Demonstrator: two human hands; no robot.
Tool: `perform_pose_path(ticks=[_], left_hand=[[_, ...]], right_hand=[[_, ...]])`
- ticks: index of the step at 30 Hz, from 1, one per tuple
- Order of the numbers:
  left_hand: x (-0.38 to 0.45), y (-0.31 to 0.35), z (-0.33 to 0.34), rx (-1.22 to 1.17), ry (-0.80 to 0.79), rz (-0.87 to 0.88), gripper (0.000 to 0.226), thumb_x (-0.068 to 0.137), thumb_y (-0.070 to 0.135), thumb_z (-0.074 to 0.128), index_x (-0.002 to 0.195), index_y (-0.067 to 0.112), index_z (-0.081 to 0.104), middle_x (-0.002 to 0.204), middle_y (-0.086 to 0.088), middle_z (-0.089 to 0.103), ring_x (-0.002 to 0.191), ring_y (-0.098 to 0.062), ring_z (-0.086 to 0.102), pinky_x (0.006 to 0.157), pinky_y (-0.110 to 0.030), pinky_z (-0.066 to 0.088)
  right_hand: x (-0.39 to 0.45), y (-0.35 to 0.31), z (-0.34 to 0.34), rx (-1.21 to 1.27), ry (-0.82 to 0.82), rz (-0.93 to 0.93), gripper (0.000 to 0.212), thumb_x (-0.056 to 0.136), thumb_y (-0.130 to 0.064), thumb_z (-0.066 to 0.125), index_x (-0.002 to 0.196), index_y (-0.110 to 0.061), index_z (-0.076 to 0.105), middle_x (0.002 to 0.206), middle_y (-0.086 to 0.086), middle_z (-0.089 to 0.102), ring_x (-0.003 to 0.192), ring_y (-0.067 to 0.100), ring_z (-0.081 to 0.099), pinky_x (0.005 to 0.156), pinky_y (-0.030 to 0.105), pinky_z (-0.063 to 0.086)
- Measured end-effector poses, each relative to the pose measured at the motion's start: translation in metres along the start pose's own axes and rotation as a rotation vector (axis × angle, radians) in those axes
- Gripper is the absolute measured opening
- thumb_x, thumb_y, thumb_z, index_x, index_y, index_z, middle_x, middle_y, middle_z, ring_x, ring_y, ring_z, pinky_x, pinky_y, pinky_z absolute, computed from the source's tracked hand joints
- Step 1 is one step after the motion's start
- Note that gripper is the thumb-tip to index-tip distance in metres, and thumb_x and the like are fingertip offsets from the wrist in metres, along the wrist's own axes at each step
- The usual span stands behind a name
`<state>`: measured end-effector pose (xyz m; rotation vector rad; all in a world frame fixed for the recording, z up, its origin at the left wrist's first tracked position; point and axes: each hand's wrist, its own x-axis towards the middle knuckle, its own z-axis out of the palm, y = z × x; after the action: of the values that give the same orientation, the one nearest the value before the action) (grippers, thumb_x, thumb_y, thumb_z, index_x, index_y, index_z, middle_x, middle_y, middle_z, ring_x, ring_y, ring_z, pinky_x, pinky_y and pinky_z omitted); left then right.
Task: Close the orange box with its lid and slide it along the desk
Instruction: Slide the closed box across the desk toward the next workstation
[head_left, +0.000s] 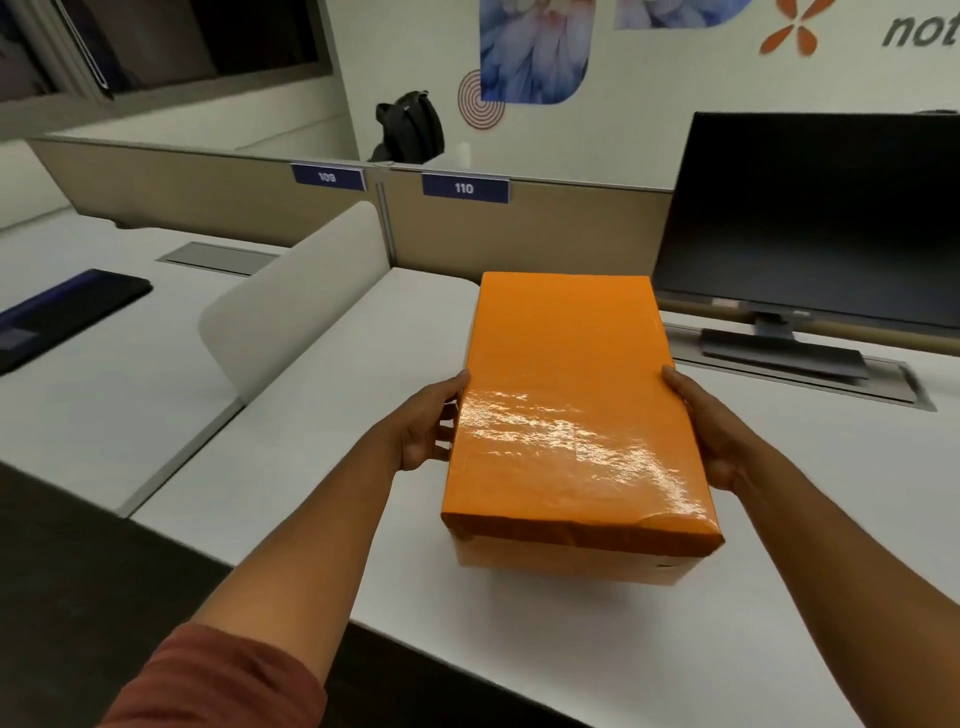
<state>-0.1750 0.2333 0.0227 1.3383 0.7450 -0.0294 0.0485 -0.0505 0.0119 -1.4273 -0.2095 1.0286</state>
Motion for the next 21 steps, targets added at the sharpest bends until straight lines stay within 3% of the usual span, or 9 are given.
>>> perform_pose_path(ticks=[8, 12, 14, 16, 18, 21], left_hand=[[-0.009, -0.002, -0.085, 0.018, 0.003, -0.011, 0.06, 0.086, 0.069, 0.05, 0.117, 0.02, 0.065, 0.106, -0.008, 0.066, 0.098, -0.029, 0.066, 0.077, -0.043, 0.055], [0.005, 0.009, -0.118, 0.034, 0.039, 0.0, 0.06, 0.085, 0.07, 0.05, 0.116, 0.02, 0.066, 0.104, -0.007, 0.068, 0.097, -0.028, 0.066, 0.076, -0.042, 0.054], [0.011, 0.015, -0.132, 0.023, 0.073, 0.002, 0.059, 0.086, 0.07, 0.05, 0.114, 0.022, 0.066, 0.103, -0.006, 0.068, 0.097, -0.028, 0.066, 0.078, -0.043, 0.054], [0.015, 0.018, -0.145, 0.005, 0.11, 0.004, 0.057, 0.086, 0.07, 0.05, 0.113, 0.023, 0.066, 0.103, -0.005, 0.068, 0.098, -0.027, 0.066, 0.078, -0.043, 0.054], [0.018, 0.021, -0.159, -0.012, 0.144, 0.009, 0.058, 0.085, 0.071, 0.051, 0.114, 0.023, 0.066, 0.103, -0.004, 0.069, 0.098, -0.027, 0.066, 0.077, -0.043, 0.054], [0.023, 0.025, -0.182, -0.018, 0.169, 0.008, 0.057, 0.083, 0.071, 0.053, 0.112, 0.024, 0.068, 0.102, -0.003, 0.07, 0.097, -0.028, 0.067, 0.078, -0.044, 0.055]], right_hand=[[0.025, 0.005, 0.081, -0.003, -0.025, 0.041, 0.067, 0.08, -0.071, 0.062, 0.131, -0.028, 0.056, 0.116, 0.013, 0.075, 0.101, 0.036, 0.073, 0.073, 0.048, 0.061], [0.053, 0.004, 0.106, -0.025, -0.005, 0.019, 0.076, 0.08, -0.073, 0.061, 0.14, -0.028, 0.051, 0.131, 0.014, 0.067, 0.115, 0.039, 0.066, 0.099, 0.06, 0.05], [0.071, -0.001, 0.115, -0.065, -0.001, 0.022, 0.082, 0.078, -0.077, 0.059, 0.142, -0.026, 0.05, 0.132, 0.013, 0.064, 0.118, 0.039, 0.063, 0.104, 0.062, 0.045], [0.087, -0.006, 0.124, -0.117, -0.006, 0.031, 0.087, 0.076, -0.082, 0.055, 0.138, -0.021, 0.055, 0.117, 0.01, 0.066, 0.109, 0.033, 0.064, 0.1, 0.057, 0.048], [0.102, -0.013, 0.134, -0.17, -0.008, 0.033, 0.085, 0.074, -0.084, 0.055, 0.13, -0.02, 0.062, 0.105, 0.008, 0.066, 0.097, 0.029, 0.065, 0.085, 0.048, 0.054], [0.12, -0.022, 0.148, -0.237, -0.012, 0.041, 0.079, 0.071, -0.081, 0.06, 0.125, -0.023, 0.063, 0.117, 0.01, 0.067, 0.106, 0.031, 0.066, 0.074, 0.043, 0.057]])
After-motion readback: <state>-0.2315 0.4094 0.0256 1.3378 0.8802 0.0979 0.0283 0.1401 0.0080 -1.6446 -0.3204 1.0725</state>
